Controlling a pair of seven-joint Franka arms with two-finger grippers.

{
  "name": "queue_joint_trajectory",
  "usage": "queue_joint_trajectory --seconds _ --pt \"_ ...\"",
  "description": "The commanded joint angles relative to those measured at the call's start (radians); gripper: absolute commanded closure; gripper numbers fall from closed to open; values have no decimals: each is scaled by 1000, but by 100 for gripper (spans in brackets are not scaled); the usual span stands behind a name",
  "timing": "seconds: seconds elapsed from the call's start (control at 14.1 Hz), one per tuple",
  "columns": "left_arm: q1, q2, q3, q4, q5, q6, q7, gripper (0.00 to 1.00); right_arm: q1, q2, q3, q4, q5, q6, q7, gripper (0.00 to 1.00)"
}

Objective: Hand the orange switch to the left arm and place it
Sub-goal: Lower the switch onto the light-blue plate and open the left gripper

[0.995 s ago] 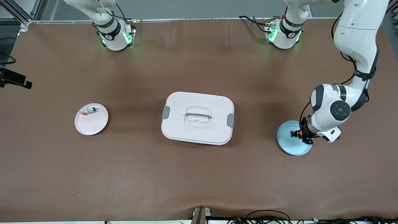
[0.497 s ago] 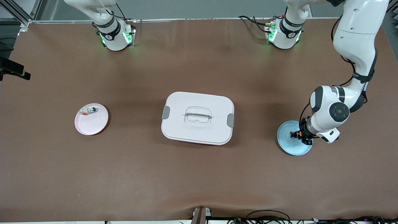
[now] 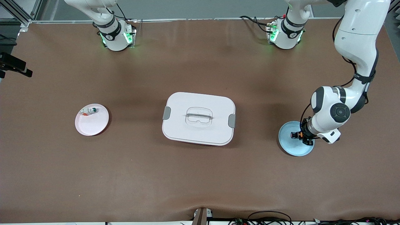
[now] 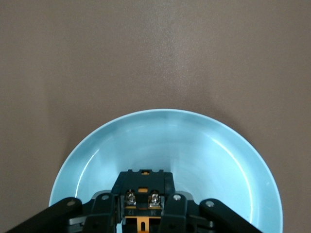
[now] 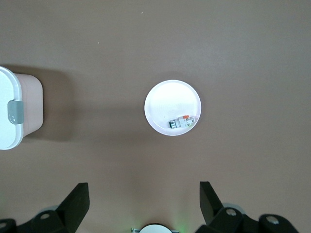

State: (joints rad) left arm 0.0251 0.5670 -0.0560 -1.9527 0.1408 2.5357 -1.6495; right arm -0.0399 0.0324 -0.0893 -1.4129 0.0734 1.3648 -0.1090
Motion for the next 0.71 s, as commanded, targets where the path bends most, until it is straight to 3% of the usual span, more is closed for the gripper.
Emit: queue_joint_trajectory --seconds 0.0,0.36,0.64 --pt "6 -7 -19 6 26 9 -4 0 3 -31 5 -38 -35 20 -49 0" --pt "6 -68 -22 29 17 -35 -6 0 0 -98 3 -138 -38 92 -117 0" --pt "-1 -78 -22 132 11 -170 -9 0 2 -158 5 -224 -35 151 -104 0"
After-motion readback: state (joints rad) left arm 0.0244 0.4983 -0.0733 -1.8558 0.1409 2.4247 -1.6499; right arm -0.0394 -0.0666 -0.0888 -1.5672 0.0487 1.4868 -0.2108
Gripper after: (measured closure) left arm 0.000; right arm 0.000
